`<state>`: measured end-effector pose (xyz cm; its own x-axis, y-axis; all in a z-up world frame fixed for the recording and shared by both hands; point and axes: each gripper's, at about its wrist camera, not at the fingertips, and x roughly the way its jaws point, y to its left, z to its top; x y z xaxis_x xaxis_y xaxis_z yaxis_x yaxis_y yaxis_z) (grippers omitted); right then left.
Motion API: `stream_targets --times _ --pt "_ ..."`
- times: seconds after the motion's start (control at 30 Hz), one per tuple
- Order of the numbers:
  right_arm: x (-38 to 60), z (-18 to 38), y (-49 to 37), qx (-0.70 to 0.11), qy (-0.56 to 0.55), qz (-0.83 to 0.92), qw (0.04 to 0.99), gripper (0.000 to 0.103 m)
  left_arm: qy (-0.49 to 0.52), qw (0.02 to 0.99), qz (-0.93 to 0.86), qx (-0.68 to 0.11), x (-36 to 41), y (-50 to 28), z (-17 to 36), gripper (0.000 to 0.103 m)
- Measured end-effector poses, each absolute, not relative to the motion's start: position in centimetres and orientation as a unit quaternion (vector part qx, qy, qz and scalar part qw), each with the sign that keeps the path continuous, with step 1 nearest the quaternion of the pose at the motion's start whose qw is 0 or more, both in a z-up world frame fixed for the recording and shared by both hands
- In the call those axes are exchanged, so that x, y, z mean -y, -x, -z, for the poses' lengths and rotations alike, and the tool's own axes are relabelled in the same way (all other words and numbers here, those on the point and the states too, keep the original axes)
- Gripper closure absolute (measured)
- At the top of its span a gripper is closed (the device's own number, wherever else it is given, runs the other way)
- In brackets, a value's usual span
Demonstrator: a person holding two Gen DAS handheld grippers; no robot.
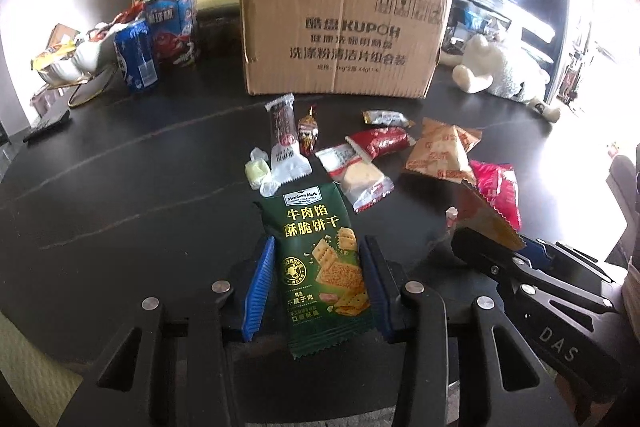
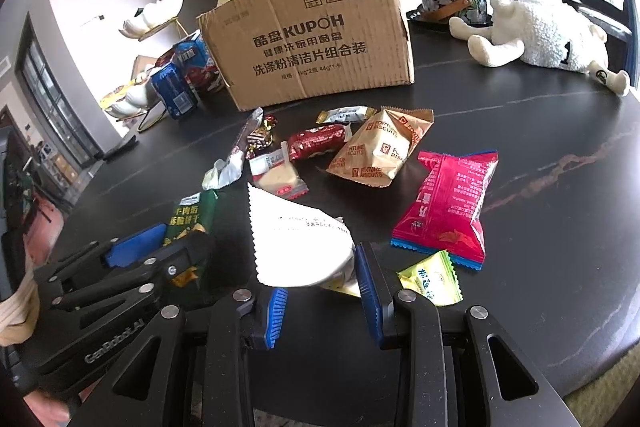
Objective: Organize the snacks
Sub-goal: 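Carry both packets into the cardboard box and open both tools to release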
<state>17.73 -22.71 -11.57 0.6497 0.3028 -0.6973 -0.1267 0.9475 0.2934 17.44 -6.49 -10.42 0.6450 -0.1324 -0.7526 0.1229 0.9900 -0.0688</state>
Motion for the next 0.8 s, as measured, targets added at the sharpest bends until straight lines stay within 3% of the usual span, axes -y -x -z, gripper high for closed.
stream_targets --times 0.8 --pt "21.7 0.6 -21.3 -0.342 -0.081 -0.154 0.923 0.069 -0.014 0.949 0.097 -0.299 4.9 -20.0 -1.5 0.06"
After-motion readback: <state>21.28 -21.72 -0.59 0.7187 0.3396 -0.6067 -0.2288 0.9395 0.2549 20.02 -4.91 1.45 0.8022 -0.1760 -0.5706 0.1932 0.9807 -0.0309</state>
